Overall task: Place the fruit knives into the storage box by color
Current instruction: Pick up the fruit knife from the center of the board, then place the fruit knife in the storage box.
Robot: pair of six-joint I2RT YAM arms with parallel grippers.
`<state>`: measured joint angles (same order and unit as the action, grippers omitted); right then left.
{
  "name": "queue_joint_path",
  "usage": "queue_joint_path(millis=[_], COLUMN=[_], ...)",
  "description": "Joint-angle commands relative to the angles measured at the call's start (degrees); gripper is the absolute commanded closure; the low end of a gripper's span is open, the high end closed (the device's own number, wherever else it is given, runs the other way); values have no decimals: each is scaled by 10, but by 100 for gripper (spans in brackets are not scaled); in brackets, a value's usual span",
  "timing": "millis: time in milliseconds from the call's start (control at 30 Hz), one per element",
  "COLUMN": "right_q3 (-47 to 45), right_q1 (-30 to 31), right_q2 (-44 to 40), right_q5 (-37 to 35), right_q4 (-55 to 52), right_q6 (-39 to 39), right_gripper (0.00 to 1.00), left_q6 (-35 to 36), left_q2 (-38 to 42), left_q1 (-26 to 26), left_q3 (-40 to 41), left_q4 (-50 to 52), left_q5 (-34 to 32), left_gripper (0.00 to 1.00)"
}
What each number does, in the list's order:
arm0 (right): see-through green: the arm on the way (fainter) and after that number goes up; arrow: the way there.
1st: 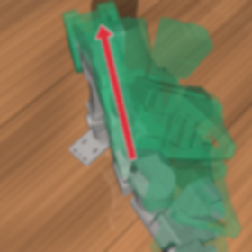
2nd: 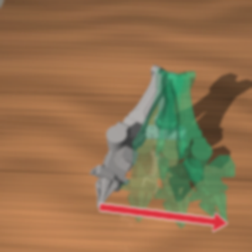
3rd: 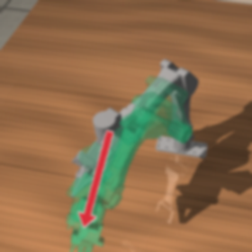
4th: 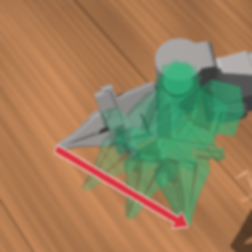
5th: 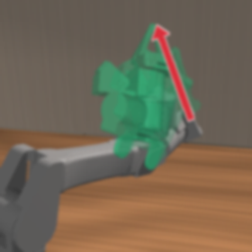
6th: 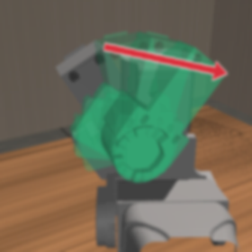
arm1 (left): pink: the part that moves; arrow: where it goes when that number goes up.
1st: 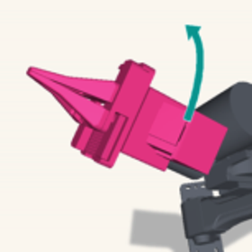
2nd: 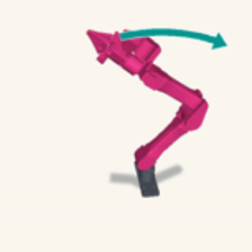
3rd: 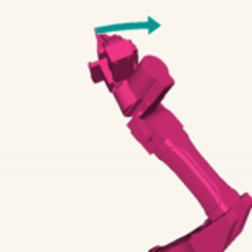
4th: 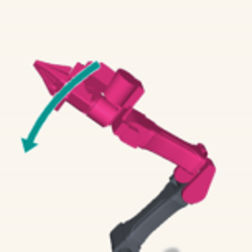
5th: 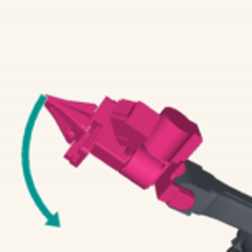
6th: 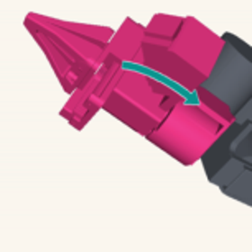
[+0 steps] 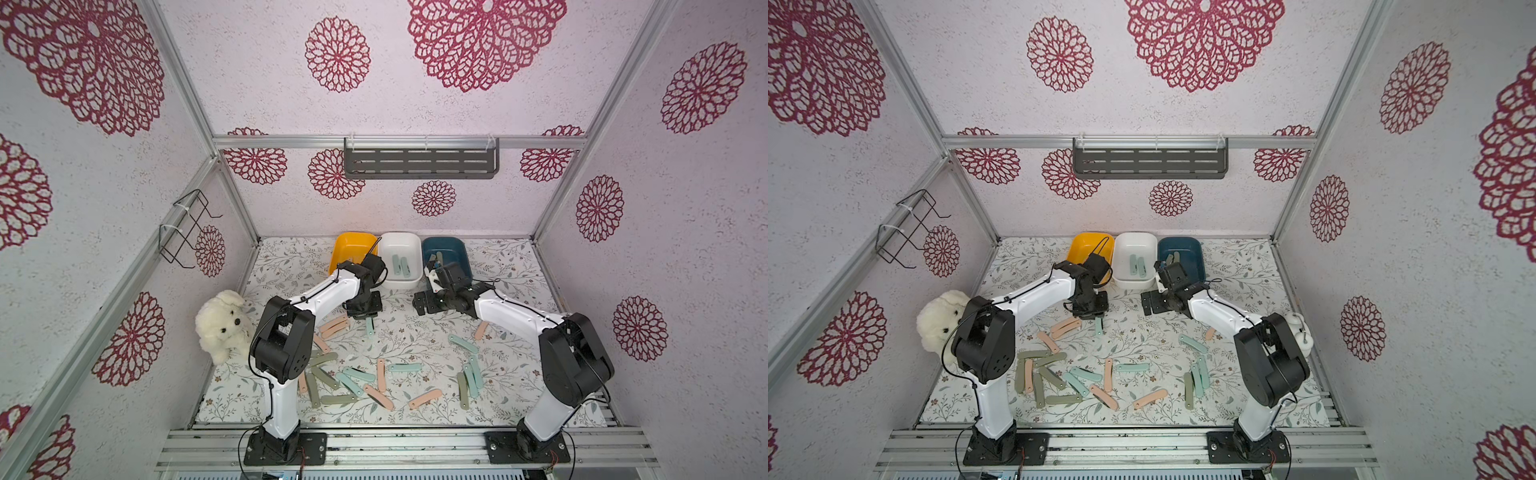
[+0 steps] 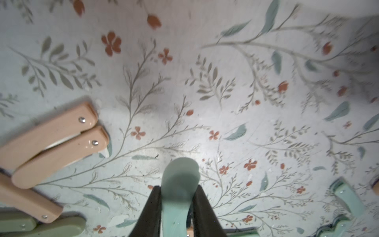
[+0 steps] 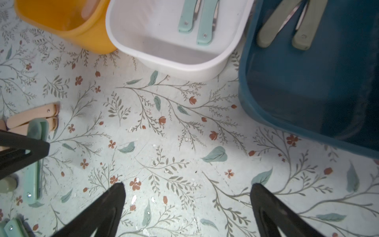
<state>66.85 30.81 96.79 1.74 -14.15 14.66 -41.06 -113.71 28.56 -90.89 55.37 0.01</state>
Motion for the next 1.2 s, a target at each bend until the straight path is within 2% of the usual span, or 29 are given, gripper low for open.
queue_joint_path(millis=[0, 133, 267, 333, 400, 567, 667, 967, 1167], right_q3=[-11, -30, -61, -81, -102, -138, -142, -171, -182], right_q1=[-13, -28, -47, -58, -66, -79, -81, -91, -107], right_q2=[-44, -62, -85, -103, -120, -139, -130, -136, -150], right_q5=[-18, -9, 2, 10, 17, 39, 54, 44, 27], right_q4=[38, 52, 60, 64, 71, 83, 86, 105, 103], right_q6=[19, 32, 55, 70, 83, 95, 94, 99, 107], right_gripper=[1, 1, 1, 1, 1, 1, 1, 1, 1], left_q6=[23, 48, 78, 89, 103, 127, 128, 132, 149], left_q2=[-35, -98, -191, -243, -284, -318, -339, -398, -410], left_q1=[-11, -19, -27, -31, -32, -33, -32, -25, -25], left_q3=[-64, -203, -390, -486, -549, -539, -538, -544, -554], left_q4=[13, 44, 79, 80, 57, -104, -160, -189, -186], left_q5=[-31, -58, -79, -80, -75, -61, -57, -47, -48], left_gripper=[89, 89, 90, 90, 90, 89, 90, 88, 80])
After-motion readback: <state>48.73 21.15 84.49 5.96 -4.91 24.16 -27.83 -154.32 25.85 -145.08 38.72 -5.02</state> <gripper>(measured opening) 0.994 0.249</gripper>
